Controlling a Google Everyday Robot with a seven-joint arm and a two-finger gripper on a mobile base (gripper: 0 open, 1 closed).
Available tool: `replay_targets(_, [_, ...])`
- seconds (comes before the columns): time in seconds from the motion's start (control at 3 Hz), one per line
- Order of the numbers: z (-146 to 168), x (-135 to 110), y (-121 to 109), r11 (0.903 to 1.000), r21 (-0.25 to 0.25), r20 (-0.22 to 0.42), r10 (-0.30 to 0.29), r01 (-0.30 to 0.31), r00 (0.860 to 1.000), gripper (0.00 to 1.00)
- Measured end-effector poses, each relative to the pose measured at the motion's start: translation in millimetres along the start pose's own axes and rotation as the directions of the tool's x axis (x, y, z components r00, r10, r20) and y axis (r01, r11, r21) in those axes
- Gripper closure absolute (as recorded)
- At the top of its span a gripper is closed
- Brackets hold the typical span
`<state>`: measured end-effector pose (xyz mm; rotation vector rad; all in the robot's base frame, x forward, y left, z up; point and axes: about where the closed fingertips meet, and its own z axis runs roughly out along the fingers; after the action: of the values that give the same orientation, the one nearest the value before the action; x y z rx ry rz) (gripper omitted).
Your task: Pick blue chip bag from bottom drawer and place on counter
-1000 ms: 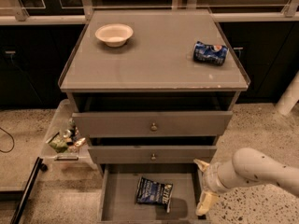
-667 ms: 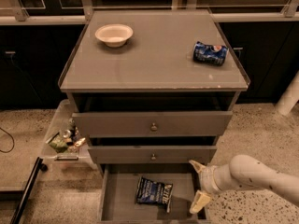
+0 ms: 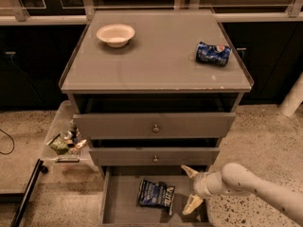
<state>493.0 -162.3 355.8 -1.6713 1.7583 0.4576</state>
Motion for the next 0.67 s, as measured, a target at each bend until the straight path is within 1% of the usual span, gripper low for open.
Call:
replay_targets(0.33, [55.4, 15.3, 3.4, 0.9965, -0.083, 0.067, -0.002, 0.007, 0.998, 0.0])
replay_targets(0.67, [58.5, 13.6, 8.8, 0.9973, -0.073, 0.059, 0.0, 0.005, 0.998, 0.0])
